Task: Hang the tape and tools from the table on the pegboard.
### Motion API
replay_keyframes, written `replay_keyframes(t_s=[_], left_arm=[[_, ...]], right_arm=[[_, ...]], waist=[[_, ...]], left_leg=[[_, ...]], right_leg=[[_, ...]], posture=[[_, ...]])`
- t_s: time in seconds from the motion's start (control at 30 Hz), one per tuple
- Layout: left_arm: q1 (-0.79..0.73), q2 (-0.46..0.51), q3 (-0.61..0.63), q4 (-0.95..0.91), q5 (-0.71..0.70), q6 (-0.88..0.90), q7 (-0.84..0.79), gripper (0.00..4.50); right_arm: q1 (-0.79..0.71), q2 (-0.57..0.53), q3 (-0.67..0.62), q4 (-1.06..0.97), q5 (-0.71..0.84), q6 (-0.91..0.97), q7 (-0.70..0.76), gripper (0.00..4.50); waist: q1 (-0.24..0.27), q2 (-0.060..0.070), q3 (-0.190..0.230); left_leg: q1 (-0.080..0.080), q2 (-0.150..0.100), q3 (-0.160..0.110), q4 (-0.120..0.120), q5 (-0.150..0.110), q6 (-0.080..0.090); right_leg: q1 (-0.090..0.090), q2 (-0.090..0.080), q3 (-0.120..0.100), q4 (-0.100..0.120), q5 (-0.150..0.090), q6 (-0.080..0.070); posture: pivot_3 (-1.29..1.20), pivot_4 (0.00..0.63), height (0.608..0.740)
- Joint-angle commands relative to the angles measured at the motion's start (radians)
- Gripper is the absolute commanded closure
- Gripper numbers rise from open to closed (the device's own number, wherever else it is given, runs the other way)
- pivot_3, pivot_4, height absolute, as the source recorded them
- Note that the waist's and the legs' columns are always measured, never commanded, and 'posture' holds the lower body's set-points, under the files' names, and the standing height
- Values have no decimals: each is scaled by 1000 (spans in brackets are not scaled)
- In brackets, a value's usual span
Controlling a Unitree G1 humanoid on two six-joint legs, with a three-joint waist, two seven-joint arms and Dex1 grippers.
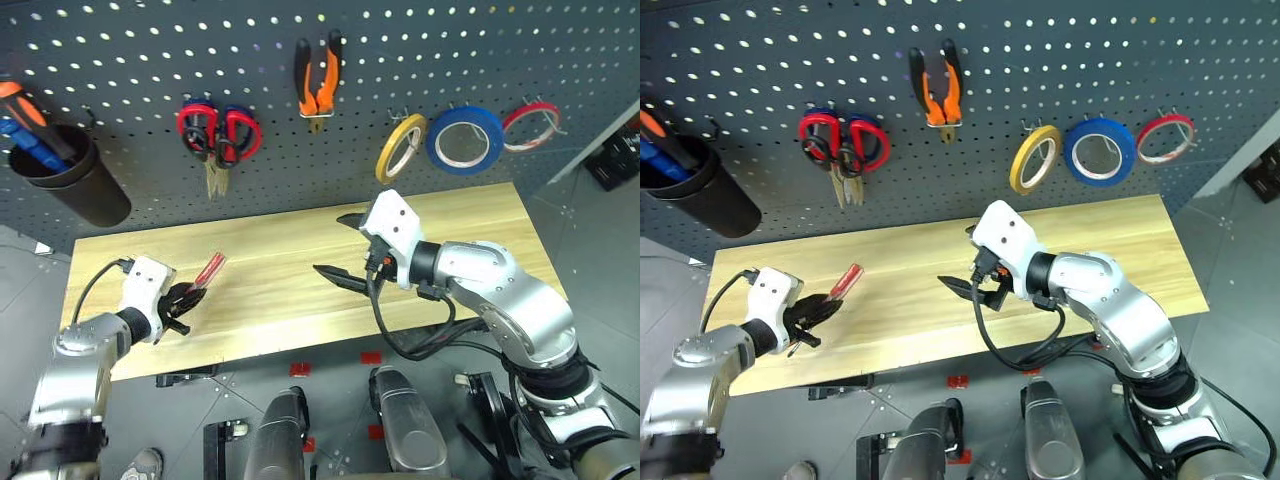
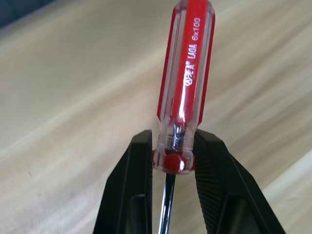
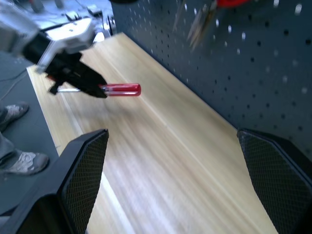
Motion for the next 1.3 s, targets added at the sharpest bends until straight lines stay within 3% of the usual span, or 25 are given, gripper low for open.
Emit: replay_keyframes(t_s=[0.03,0.13,0.37,0.6,0.83,1.0,1.17,1.3], left_arm=[[65,-68,119,-290,-21,-33,146,3655],[67,-109,156,-415,3,-56,242,3655],[-205,-68,236,-458,-23,-17,423,3655],[-466,-8,219,-244,-19,-103,453,3655],[-638,-22,133,108,35,-354,433,3655],[-669,-64,104,228,40,-459,460,3655],[-601,-89,161,168,7,-461,520,3655],[-558,-85,191,133,-16,-466,539,2399]], right_arm=[[-3,5,-51,-50,76,-69,65,0],[-13,22,-74,-21,111,-100,87,0],[-80,79,-89,89,105,-214,94,0],[-135,113,-76,175,75,-291,90,0],[-163,146,-68,203,61,-316,75,0],[-166,153,-68,191,62,-308,67,0],[-166,146,-70,180,61,-296,61,0],[-163,138,-71,180,60,-293,60,0]], waist=[[14,-1,-3],[22,-2,-5],[51,-9,-23],[54,-10,-41],[52,-10,-52],[43,-10,-56],[21,-10,-57],[1,-10,-57]], left_leg=[[0,0,0,0,0,0],[0,-2,1,1,0,0],[0,-1,0,2,1,-1],[0,-2,0,2,1,-1],[0,-2,0,2,1,-2],[0,-2,0,2,1,-2],[0,-2,0,2,1,-2],[0,-1,0,2,1,-2]], right_leg=[[0,0,0,-1,1,1],[1,3,0,-1,2,1],[1,6,0,0,3,1],[1,7,-1,-1,3,1],[0,7,-1,-1,3,1],[0,7,-2,-1,3,1],[0,6,-1,-1,3,1],[-1,6,-1,-1,3,1]], posture=[[-196,275,740],[-156,261,740],[-116,222,740],[-109,197,740],[-130,188,740],[-156,192,740],[-177,193,740],[-178,192,740]])
